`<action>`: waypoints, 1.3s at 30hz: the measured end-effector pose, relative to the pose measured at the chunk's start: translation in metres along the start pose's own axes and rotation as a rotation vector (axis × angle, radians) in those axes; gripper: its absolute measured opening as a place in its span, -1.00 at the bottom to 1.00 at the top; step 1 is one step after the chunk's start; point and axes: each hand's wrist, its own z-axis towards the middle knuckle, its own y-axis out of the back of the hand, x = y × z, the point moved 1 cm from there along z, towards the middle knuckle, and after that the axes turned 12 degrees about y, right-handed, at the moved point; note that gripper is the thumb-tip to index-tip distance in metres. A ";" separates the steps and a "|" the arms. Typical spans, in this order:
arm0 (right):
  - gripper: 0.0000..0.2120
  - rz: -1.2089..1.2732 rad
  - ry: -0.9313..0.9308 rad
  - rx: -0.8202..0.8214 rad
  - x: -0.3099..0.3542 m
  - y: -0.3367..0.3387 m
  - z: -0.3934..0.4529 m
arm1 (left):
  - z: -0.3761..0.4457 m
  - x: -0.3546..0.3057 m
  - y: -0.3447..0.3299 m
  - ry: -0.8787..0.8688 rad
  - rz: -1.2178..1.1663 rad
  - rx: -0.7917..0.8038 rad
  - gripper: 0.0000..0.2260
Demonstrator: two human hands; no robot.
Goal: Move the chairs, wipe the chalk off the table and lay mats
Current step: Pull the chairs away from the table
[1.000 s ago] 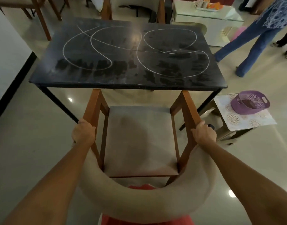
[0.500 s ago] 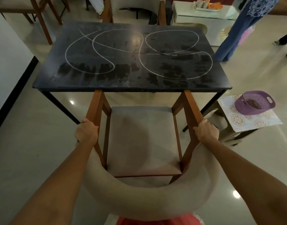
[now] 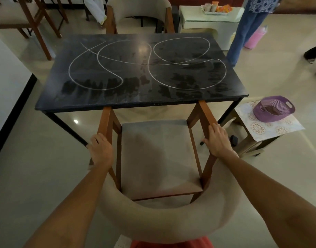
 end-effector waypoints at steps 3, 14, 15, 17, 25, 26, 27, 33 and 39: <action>-0.32 -0.004 0.026 0.014 0.009 0.003 -0.001 | -0.001 -0.006 0.004 -0.173 0.094 -0.031 -0.35; -0.30 0.022 0.019 -0.014 -0.007 0.012 0.005 | -0.022 -0.073 0.029 -0.439 -0.023 -0.044 -0.28; -0.30 0.038 0.023 -0.015 -0.011 0.013 0.006 | -0.026 -0.082 0.031 -0.444 -0.045 -0.035 -0.28; -0.29 0.063 0.033 -0.013 -0.023 0.015 0.006 | -0.037 -0.106 0.038 -0.460 -0.065 -0.041 -0.30; -0.30 0.054 0.117 0.010 -0.109 0.016 0.011 | -0.087 -0.213 0.071 -0.449 -0.082 -0.010 -0.35; -0.29 0.041 0.128 0.012 -0.124 0.016 0.010 | -0.095 -0.228 0.075 -0.446 -0.097 -0.007 -0.36; -0.29 0.033 0.137 0.014 -0.136 0.016 0.010 | -0.101 -0.241 0.080 -0.438 -0.113 -0.009 -0.36; -0.30 0.024 0.167 0.044 -0.232 0.020 0.006 | -0.153 -0.342 0.112 -0.403 -0.228 -0.074 -0.37; -0.29 0.063 0.150 0.014 -0.314 0.030 0.007 | -0.200 -0.435 0.133 -0.540 -0.177 -0.113 -0.36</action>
